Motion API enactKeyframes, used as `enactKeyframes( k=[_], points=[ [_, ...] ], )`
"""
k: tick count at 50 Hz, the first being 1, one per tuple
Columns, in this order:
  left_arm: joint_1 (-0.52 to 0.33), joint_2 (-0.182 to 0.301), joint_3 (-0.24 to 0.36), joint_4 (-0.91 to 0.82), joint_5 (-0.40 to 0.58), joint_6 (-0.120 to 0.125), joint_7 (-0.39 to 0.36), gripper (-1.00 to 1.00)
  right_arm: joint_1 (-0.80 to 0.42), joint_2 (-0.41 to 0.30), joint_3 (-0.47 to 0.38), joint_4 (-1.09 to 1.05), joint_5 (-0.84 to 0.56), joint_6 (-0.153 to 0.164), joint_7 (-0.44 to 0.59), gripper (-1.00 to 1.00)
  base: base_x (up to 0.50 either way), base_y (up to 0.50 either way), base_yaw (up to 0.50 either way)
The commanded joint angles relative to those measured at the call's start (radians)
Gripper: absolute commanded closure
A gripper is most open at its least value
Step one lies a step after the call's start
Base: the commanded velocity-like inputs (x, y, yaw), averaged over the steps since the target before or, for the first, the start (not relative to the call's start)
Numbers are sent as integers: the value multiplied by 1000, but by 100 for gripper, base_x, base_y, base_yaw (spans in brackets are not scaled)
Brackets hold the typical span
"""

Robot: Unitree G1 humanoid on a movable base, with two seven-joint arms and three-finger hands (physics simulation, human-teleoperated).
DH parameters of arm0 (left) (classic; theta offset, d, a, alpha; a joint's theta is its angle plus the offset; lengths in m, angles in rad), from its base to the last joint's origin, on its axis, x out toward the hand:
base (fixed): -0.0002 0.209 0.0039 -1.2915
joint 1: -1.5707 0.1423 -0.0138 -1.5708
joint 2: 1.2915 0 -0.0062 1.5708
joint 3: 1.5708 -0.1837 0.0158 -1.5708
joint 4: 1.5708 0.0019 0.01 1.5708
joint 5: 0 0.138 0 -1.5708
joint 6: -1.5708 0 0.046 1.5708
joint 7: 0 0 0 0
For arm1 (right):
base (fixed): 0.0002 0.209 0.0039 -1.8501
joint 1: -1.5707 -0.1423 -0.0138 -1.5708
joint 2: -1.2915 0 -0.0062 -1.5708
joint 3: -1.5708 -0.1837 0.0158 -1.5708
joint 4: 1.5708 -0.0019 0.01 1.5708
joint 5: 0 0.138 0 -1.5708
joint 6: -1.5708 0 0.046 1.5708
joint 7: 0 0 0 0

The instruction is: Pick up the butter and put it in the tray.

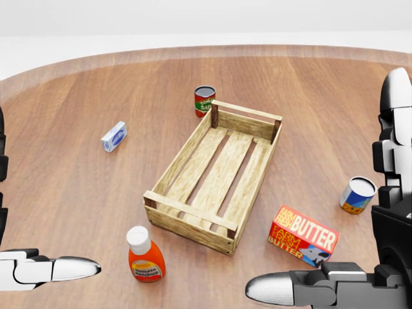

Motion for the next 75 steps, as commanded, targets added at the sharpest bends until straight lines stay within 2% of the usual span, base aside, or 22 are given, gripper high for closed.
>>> enactKeyframes(
  k=[1,13,25,35,42,45,50,53,55,57,60,61,62,66,75],
  points=[
    [-4,1,5,0,-4,0,0,-100,2,-1,0,3,5,0,-3,-100,50,9,0],
    [9,-1,-15,-1,14,0,-5,-100,0,2,-15,0,12,0,-5,-100,50,8,0],
    [0,-3,-3,1,1,0,0,-100,-2,6,-26,0,17,0,-10,-100,49,-2,0],
    [4,-3,-3,-12,-4,0,0,-100,7,6,-39,-9,25,0,-15,-100,2,0,0],
    [6,-2,-4,-9,-9,0,0,-100,64,0,-78,-22,2,0,35,-100,0,0,0],
    [4,-7,-11,2,-3,0,6,-100,120,-21,-134,-36,-66,0,112,-100,0,0,0],
    [1,-3,-14,16,-2,0,9,-100,140,38,-245,-37,-168,0,278,-100,0,0,0],
    [-1,-4,-10,18,-9,0,12,-100,172,50,-239,-37,-271,0,317,-100,0,0,0],
    [1,-2,-9,12,-10,0,11,-100,211,92,-288,-37,-330,0,412,-100,0,0,0],
    [-2,-1,-5,20,-12,0,10,-100,236,85,-271,-35,-447,0,457,-100,0,0,0],
    [-3,0,-3,18,-16,0,10,-100,245,102,-280,-30,-488,0,505,-100,0,0,0],
    [-3,0,-5,23,-15,0,9,-100,245,104,-298,-34,-496,0,529,-100,0,0,0],
    [-15,4,5,-12,-37,0,12,-100,394,106,-408,-36,-509,0,643,-100,0,0,0],
    [-15,6,2,-15,-37,0,11,-100,315,195,-478,-37,-628,0,643,-100,0,0,0],
    [-12,4,2,-11,-37,0,9,-100,297,272,-566,15,-636,0,643,-100,0,0,0]
  ],
)
